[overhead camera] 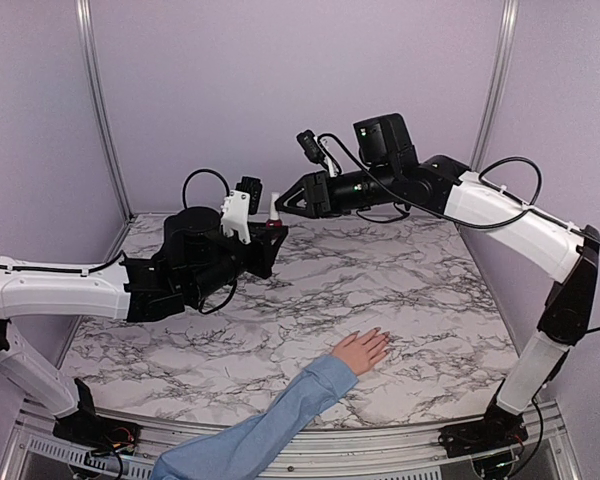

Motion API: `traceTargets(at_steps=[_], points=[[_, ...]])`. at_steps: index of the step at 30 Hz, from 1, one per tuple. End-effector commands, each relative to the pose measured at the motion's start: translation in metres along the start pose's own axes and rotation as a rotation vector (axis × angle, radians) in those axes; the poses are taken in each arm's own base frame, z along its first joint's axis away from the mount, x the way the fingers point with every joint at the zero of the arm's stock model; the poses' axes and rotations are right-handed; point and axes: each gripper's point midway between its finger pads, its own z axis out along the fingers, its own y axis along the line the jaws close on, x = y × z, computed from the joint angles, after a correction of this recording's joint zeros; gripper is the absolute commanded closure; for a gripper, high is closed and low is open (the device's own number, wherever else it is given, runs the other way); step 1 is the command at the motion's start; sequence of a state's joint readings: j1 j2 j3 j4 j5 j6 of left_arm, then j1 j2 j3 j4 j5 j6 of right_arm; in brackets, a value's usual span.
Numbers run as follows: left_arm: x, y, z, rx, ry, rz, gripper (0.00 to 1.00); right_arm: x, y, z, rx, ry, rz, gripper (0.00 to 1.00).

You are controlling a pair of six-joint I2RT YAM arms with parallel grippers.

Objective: Paint the nails
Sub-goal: Unscrew the nail polish bottle cap from the nail polish bottle.

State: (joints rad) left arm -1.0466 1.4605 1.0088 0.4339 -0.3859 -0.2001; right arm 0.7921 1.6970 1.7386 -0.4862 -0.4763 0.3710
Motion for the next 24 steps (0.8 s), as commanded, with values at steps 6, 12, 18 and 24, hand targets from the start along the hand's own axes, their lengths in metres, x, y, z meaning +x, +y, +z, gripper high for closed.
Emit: traceTargets(at_steps=[6, 12, 18, 24], points=[[-0.027, -0.014, 0.011, 0.013, -0.071, -0.021, 1.00, -0.027, 0.016, -0.004, -0.010, -0.079, -0.023, 0.62], [-0.024, -0.015, 0.014, 0.005, -0.058, -0.009, 1.00, -0.028, 0.015, 0.001, 0.003, -0.082, -0.025, 0.79], [-0.022, -0.018, 0.016, 0.016, -0.030, 0.005, 1.00, -0.028, 0.017, 0.003, -0.003, -0.079, -0.034, 0.89], [-0.023, -0.025, 0.005, 0.081, -0.023, 0.008, 1.00, -0.029, 0.026, 0.000, -0.043, -0.084, -0.061, 0.96]])
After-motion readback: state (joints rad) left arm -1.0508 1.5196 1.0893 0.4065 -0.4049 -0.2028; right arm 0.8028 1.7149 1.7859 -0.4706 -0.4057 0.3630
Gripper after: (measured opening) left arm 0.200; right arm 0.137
